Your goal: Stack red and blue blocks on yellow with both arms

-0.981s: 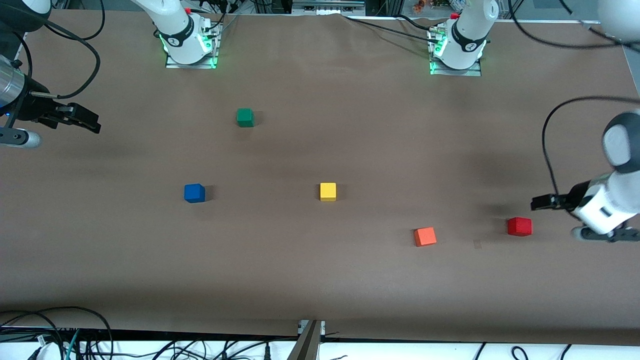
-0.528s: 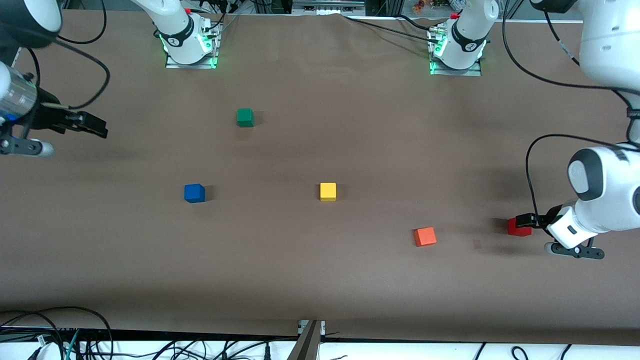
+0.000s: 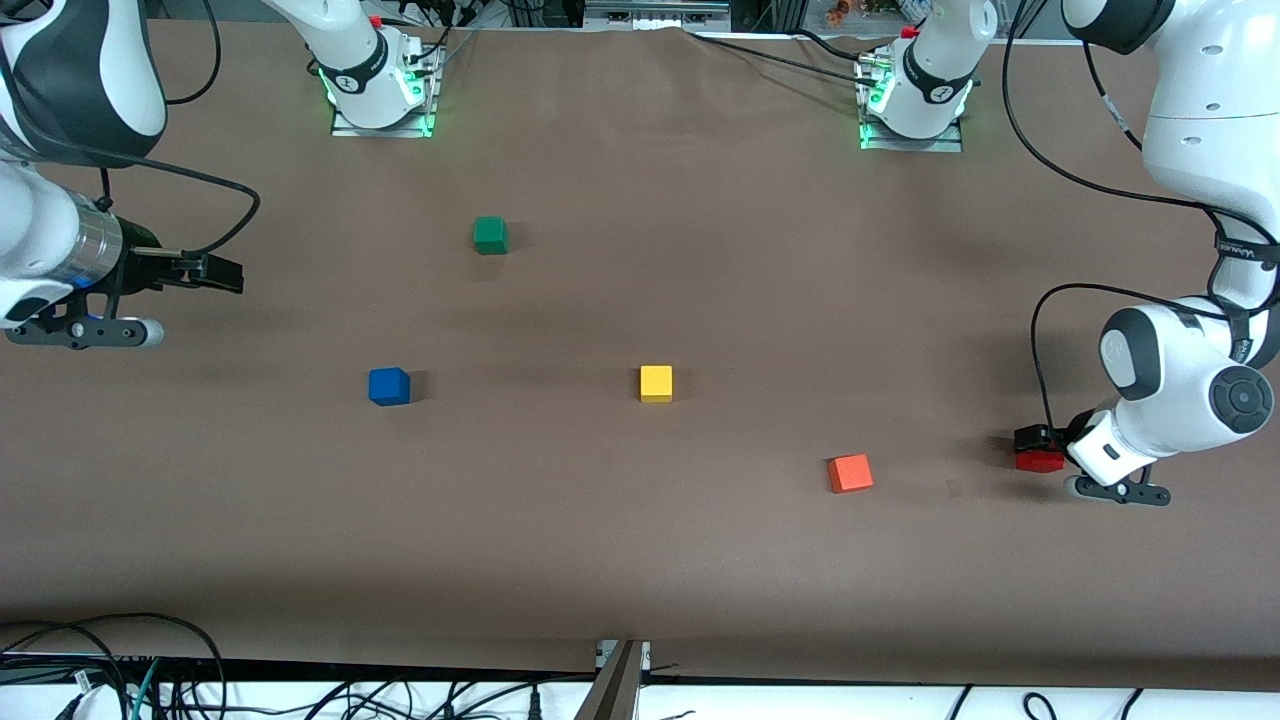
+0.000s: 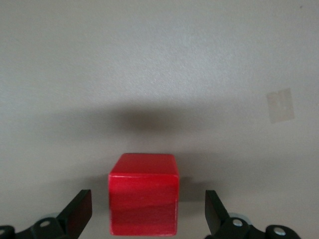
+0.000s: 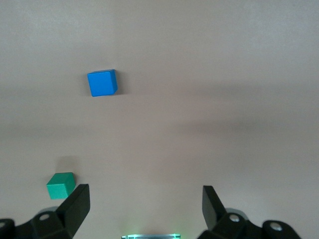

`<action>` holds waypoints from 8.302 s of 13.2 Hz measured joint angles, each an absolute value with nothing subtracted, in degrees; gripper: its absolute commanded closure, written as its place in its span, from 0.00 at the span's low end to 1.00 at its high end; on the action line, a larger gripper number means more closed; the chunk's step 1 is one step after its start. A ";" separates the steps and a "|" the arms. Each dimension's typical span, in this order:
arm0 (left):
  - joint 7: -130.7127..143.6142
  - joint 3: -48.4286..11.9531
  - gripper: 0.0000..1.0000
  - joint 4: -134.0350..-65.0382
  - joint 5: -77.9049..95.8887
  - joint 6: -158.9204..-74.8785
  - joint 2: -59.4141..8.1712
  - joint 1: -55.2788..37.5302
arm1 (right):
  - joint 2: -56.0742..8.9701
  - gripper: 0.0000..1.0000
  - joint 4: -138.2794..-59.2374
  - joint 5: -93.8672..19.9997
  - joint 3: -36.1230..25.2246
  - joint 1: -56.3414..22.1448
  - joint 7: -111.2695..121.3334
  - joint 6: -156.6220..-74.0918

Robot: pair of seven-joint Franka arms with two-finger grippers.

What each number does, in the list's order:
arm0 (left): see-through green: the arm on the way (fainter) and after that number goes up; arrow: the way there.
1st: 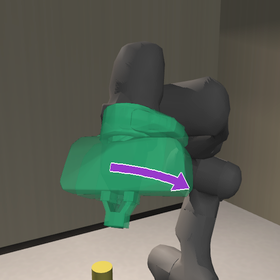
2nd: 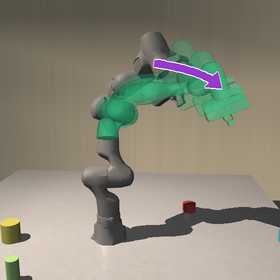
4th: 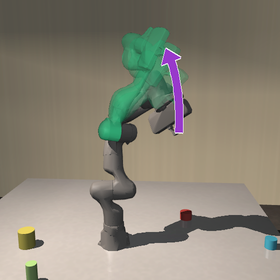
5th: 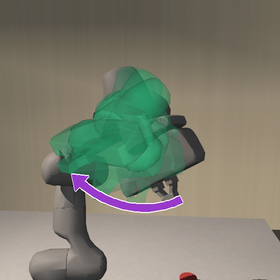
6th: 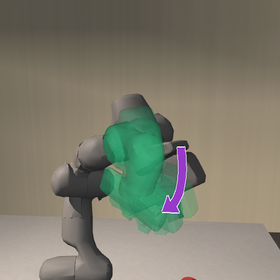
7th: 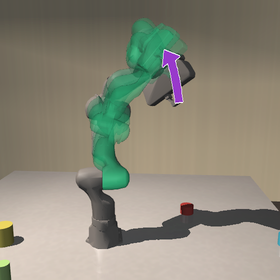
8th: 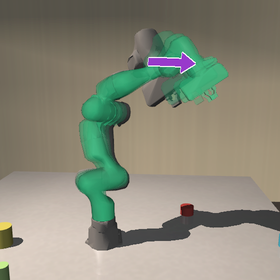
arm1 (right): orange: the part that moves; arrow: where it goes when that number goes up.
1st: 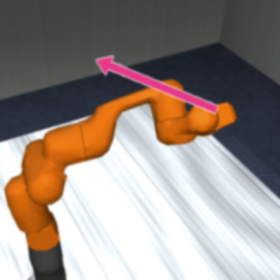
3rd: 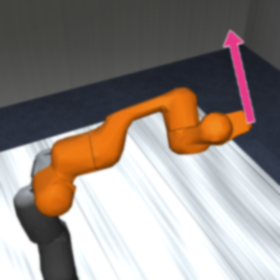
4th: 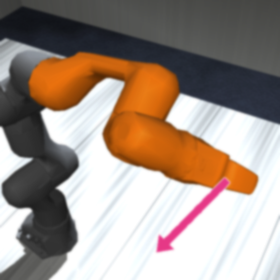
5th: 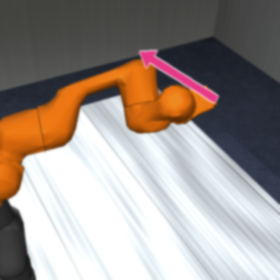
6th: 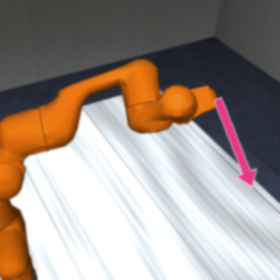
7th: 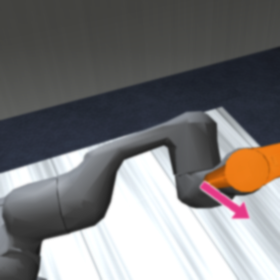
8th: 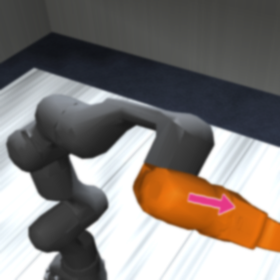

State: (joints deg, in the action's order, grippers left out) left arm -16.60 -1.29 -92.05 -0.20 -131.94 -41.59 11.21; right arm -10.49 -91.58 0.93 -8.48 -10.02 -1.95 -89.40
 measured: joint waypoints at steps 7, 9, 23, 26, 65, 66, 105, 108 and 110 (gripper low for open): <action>-17.22 -1.45 1.00 -92.59 -0.20 -132.40 -41.45 11.22 | -21.37 0.00 -94.25 -4.88 -7.05 -13.05 -1.80 -105.93; -17.18 -1.92 1.00 -91.36 -0.18 -132.53 -40.97 11.13 | -25.14 0.00 -95.03 -4.88 -6.88 -14.50 -1.45 -110.91; 28.98 -5.25 1.00 -74.82 -0.16 -117.22 -40.13 -29.77 | -32.49 0.14 -108.43 -4.90 -5.13 -15.45 -0.24 -134.66; 34.03 -5.12 1.00 -71.17 -0.16 -117.28 -44.58 -33.75 | -31.36 0.71 -109.24 -4.90 -5.15 -15.44 -0.24 -134.02; 41.22 -4.51 0.92 -67.55 -0.16 -117.08 -51.02 -37.05 | -29.83 0.90 -77.93 -9.99 -4.52 -25.95 -17.12 -103.53; 41.22 -4.51 0.14 -67.55 -0.16 -117.08 -51.02 -37.05 | -29.89 0.90 -77.93 -9.98 -4.52 -26.05 -17.47 -103.53; 8.19 -2.95 0.00 -65.48 -0.19 -77.92 -22.99 1.58 | -49.05 0.82 -63.01 -3.32 -5.06 -48.10 -44.72 -116.26; 8.01 -2.42 0.00 -70.20 -0.19 -77.99 -19.32 1.69 | -49.25 0.82 -63.00 -3.06 -5.08 -48.12 -44.81 -116.21; 7.89 -2.41 0.00 -73.58 -0.19 -79.38 -17.50 1.68 | -49.26 0.74 -63.01 -2.69 -5.08 -48.12 -44.82 -116.18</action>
State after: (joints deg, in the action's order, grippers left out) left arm 7.89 -2.41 -73.58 -0.19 -79.38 -17.50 1.68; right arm -49.26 -63.01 -2.69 -5.08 -48.12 -44.82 -116.18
